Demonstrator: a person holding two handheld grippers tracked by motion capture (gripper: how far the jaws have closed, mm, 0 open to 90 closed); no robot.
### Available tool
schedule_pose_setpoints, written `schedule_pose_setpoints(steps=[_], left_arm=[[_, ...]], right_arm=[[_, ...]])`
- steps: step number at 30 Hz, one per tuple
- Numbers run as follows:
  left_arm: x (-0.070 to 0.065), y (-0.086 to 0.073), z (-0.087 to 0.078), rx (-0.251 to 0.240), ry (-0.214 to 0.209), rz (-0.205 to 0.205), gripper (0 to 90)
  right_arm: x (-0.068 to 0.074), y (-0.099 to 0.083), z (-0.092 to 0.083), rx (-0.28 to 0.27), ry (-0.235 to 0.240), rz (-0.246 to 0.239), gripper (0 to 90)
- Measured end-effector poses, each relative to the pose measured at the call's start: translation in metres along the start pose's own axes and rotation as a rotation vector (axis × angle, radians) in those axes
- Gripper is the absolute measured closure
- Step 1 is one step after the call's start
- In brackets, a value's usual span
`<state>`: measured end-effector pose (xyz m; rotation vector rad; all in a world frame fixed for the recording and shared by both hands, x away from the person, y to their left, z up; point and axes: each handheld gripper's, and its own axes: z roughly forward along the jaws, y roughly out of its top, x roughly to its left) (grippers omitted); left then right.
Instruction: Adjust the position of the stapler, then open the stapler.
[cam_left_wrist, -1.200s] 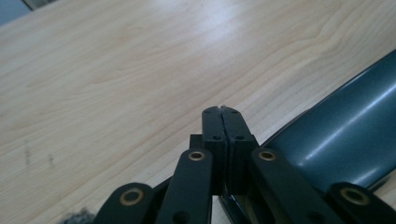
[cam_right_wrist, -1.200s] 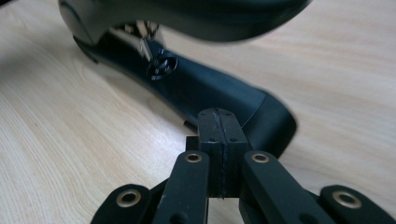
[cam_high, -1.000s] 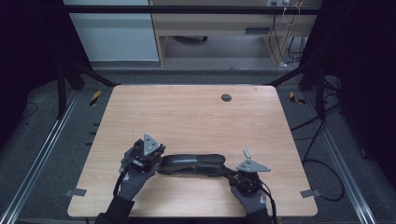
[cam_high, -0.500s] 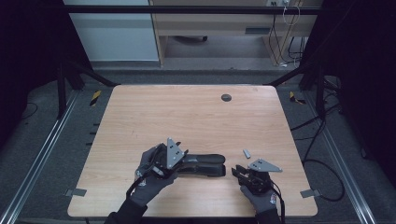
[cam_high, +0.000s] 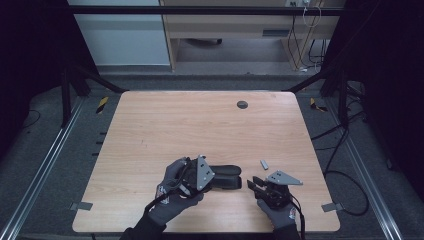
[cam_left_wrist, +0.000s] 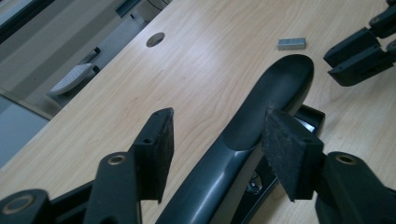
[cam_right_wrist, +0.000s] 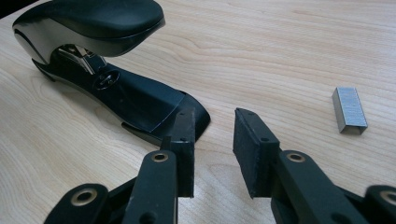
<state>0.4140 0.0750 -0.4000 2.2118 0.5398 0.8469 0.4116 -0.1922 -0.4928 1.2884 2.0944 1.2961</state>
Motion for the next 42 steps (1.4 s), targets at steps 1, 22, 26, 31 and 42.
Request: schedule_pose_setpoints(steps=[1, 22, 26, 31, 42], left_arm=[[-0.003, 0.002, 0.001, 0.011, -0.002, 0.021, 42.7], [-0.024, 0.013, 0.013, 0.064, -0.021, 0.145, 40.7], [-0.028, 0.014, 0.016, 0.075, -0.022, 0.164, 41.0], [-0.032, 0.014, 0.021, 0.086, -0.015, 0.194, 41.0], [-0.035, 0.01, 0.03, 0.11, -0.011, 0.241, 39.7]], right_arm=[[0.0, 0.0, 0.0, 0.0, 0.002, -0.006, 69.6], [0.005, -0.001, 0.0, -0.001, 0.007, -0.019, 86.7], [0.007, -0.001, 0.001, -0.002, 0.007, -0.018, 90.0], [0.008, 0.0, 0.003, 0.004, 0.014, -0.021, 90.0], [0.009, -0.001, 0.006, 0.013, 0.019, -0.022, 90.0]])
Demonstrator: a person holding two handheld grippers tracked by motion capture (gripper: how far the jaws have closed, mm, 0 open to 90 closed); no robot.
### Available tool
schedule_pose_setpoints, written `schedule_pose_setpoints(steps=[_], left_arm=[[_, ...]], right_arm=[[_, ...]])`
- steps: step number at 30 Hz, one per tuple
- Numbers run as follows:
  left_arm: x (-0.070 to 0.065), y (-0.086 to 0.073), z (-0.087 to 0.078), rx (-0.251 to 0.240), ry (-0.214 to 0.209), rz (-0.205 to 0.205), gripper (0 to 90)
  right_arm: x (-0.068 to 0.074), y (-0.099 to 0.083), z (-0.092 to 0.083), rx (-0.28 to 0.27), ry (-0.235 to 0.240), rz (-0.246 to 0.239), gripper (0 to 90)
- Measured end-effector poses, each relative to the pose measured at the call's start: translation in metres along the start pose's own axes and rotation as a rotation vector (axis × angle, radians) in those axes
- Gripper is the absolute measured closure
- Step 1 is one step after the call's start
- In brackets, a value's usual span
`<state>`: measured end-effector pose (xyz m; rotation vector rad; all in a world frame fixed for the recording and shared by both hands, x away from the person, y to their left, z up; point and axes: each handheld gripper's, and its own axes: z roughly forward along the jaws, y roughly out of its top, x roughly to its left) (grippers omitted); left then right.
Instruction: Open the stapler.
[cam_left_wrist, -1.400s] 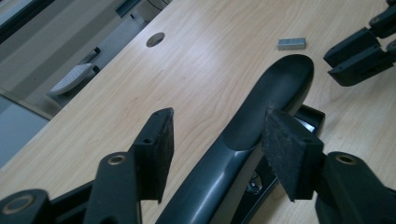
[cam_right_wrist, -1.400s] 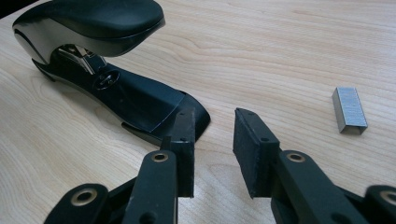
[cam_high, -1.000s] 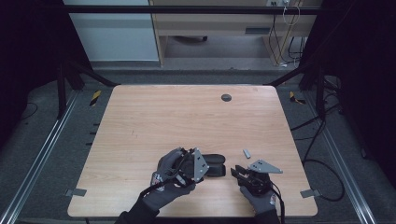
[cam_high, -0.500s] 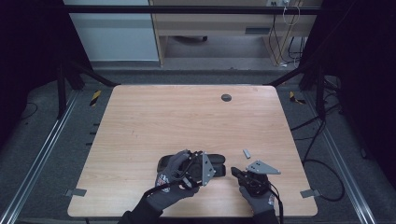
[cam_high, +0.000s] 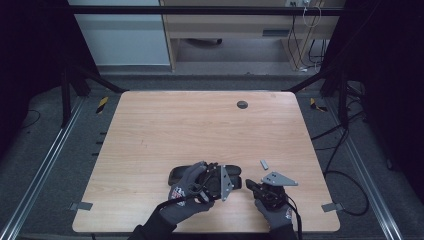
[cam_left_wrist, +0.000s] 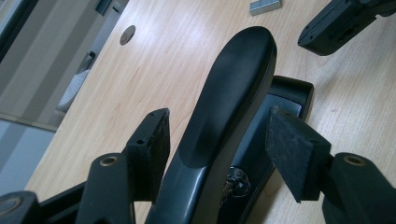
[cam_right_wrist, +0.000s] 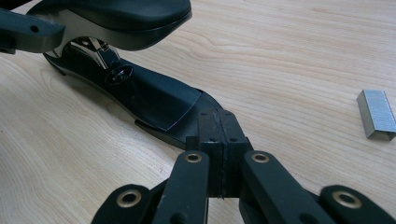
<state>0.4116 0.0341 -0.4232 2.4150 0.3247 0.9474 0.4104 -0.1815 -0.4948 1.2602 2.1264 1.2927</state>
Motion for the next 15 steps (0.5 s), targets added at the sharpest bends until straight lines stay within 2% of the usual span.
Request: schedule_pose_setpoints(steps=[2, 9, 12, 15], left_arm=[[0.0, -0.001, 0.003, 0.017, 0.019, 0.021, 39.8], [-0.002, -0.003, 0.011, 0.048, 0.013, 0.05, 40.9], [-0.003, -0.003, 0.014, 0.048, 0.012, 0.052, 41.7], [-0.006, -0.001, 0.018, 0.054, 0.017, 0.071, 42.0]], right_arm=[[0.0, 0.0, 0.001, 0.002, 0.006, -0.002, 90.0], [0.002, 0.0, 0.003, 0.003, 0.008, 0.0, 90.0], [0.001, 0.0, 0.004, 0.003, 0.01, -0.004, 90.0], [0.002, 0.0, 0.006, 0.007, 0.009, -0.004, 90.0]])
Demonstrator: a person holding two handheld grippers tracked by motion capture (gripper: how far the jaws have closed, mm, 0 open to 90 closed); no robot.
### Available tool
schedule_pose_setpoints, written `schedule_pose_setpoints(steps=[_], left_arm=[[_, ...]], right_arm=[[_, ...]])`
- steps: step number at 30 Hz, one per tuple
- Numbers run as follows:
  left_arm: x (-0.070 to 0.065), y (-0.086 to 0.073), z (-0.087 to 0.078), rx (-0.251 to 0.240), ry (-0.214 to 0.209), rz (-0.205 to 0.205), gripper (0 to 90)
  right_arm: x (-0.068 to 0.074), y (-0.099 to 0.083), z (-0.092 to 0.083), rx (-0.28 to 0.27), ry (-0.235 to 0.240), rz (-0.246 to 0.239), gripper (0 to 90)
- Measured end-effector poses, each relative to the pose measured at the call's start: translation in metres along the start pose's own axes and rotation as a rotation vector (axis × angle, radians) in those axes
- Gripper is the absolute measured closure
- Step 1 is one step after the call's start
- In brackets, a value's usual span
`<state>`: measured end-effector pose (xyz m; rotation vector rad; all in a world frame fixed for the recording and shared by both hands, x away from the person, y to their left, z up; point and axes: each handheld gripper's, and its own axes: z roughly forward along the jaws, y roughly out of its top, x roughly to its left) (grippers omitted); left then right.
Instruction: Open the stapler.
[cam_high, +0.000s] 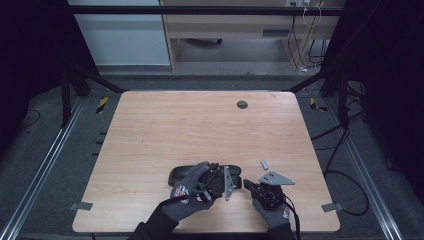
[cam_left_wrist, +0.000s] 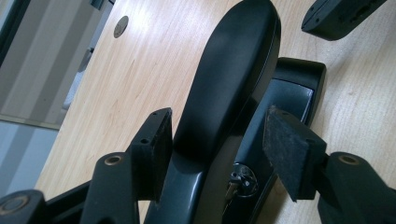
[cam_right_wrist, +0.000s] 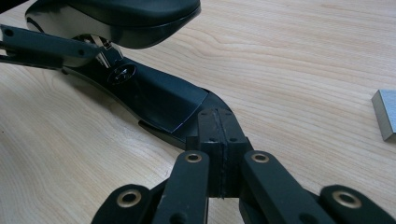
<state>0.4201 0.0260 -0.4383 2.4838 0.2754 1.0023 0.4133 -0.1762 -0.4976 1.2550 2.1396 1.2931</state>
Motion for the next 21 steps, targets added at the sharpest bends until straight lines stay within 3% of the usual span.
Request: schedule_pose_setpoints(steps=[7, 11, 17, 21], left_arm=[[-0.002, 0.003, 0.005, 0.002, 0.018, 0.006, 43.7], [-0.002, 0.007, 0.011, 0.023, 0.037, 0.04, 43.8], [-0.003, 0.01, 0.015, 0.028, 0.036, 0.05, 44.7], [-0.005, 0.014, 0.019, 0.038, 0.047, 0.078, 45.8]], right_arm=[[0.001, 0.001, 0.002, 0.001, -0.001, 0.005, 90.0], [0.001, 0.001, 0.003, 0.001, -0.004, 0.012, 90.0], [0.004, 0.0, 0.008, 0.006, 0.002, 0.013, 90.0], [0.007, 0.001, 0.011, 0.005, 0.003, 0.005, 90.0]])
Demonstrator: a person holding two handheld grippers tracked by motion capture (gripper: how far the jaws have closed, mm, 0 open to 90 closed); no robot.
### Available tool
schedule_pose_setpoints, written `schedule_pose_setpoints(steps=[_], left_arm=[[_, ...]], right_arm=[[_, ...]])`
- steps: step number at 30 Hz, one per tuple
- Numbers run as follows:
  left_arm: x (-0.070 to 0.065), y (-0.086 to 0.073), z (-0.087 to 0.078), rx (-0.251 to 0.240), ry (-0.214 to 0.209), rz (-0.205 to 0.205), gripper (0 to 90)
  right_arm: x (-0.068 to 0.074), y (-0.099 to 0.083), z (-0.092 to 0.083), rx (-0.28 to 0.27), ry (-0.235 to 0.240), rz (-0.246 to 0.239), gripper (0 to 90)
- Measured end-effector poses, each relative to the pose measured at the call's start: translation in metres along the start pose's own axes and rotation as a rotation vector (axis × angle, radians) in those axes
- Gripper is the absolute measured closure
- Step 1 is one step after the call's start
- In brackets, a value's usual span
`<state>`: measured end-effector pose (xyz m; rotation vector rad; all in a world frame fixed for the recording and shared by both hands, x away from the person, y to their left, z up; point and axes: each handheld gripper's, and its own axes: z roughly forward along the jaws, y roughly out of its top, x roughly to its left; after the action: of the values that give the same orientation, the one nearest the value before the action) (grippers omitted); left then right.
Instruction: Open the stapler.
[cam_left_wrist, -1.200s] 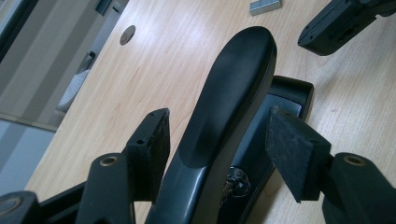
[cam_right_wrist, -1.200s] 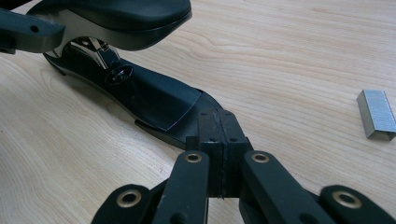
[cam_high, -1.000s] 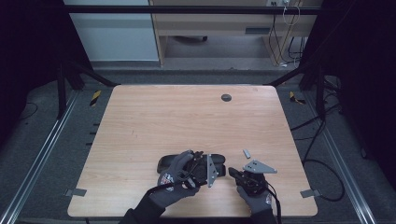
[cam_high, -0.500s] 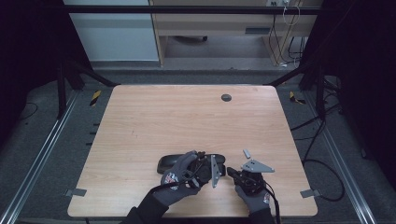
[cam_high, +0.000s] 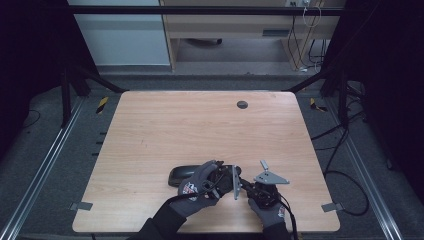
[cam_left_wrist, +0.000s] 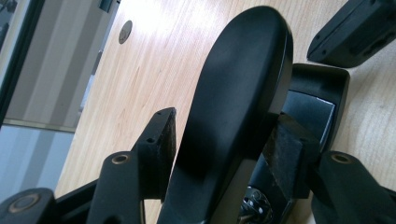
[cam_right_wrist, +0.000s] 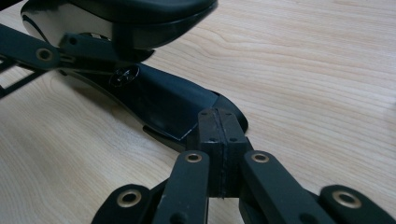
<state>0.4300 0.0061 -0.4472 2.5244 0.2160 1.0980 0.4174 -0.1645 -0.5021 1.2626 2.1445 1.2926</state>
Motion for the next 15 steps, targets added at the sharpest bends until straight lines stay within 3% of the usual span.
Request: schedule_pose_setpoints(steps=[7, 15], left_arm=[[-0.002, 0.003, 0.002, 0.012, 0.014, 0.03, 48.2], [-0.003, 0.003, 0.002, 0.007, 0.018, 0.026, 48.8]], right_arm=[[0.002, 0.001, 0.007, -0.002, -0.003, 0.002, 90.0], [0.006, 0.002, 0.015, 0.001, 0.004, 0.004, 90.0]])
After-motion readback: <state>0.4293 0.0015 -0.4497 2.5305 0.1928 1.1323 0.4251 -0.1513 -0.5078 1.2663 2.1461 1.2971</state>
